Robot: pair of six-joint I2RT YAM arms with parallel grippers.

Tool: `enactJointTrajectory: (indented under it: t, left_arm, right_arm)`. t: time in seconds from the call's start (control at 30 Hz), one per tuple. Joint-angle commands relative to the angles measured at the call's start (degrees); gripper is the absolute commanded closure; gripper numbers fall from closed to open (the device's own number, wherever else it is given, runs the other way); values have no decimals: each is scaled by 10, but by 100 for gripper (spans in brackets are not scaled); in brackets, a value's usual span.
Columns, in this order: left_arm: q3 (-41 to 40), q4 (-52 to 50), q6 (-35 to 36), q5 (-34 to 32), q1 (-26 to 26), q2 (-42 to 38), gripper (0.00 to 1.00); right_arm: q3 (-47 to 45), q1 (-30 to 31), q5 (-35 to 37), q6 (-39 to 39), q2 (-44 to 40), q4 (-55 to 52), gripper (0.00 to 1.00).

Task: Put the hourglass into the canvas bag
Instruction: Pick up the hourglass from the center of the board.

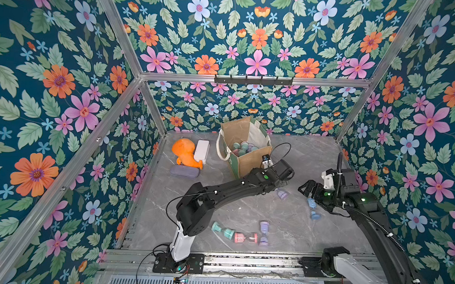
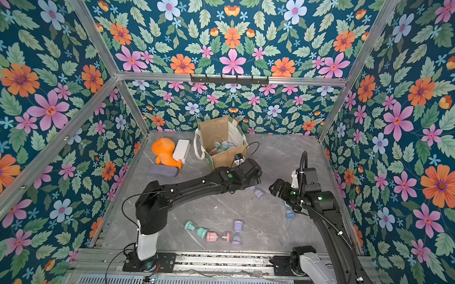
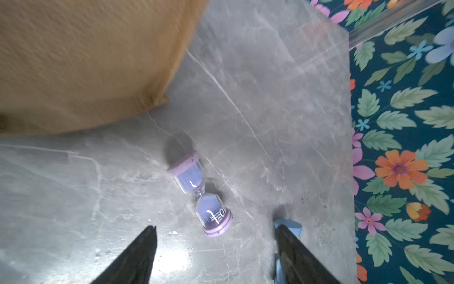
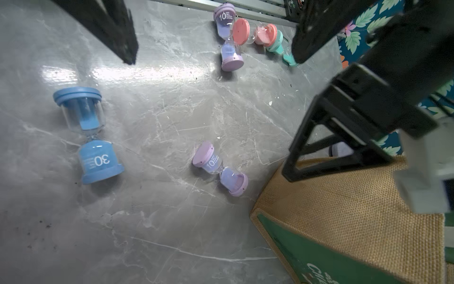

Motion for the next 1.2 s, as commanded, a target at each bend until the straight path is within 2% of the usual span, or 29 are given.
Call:
enactJointTrajectory:
  t: [0.0,0.17,0.37,0.77,1.17]
  left_arm:
    - [28,-13,-43,20,-3,39,22]
    - [95,-73,-69,8,-19,107,22]
    - [109,-101,-100,-19,-35,135,22]
    - [139,-126,-101,-16,-47,186,25]
    - [57,-121,-100,-29,-55,142,38]
  right_arm:
    - [-8,-22,-35,-14,12,14,1]
    - [-16,-32,-35,-20,23,36,1]
    - [-32,-68,-71,-19,39,69,1]
    - [-32,-87,-69,-33,53,75,1]
    - [-44,-89,-75,-32,50,78,1]
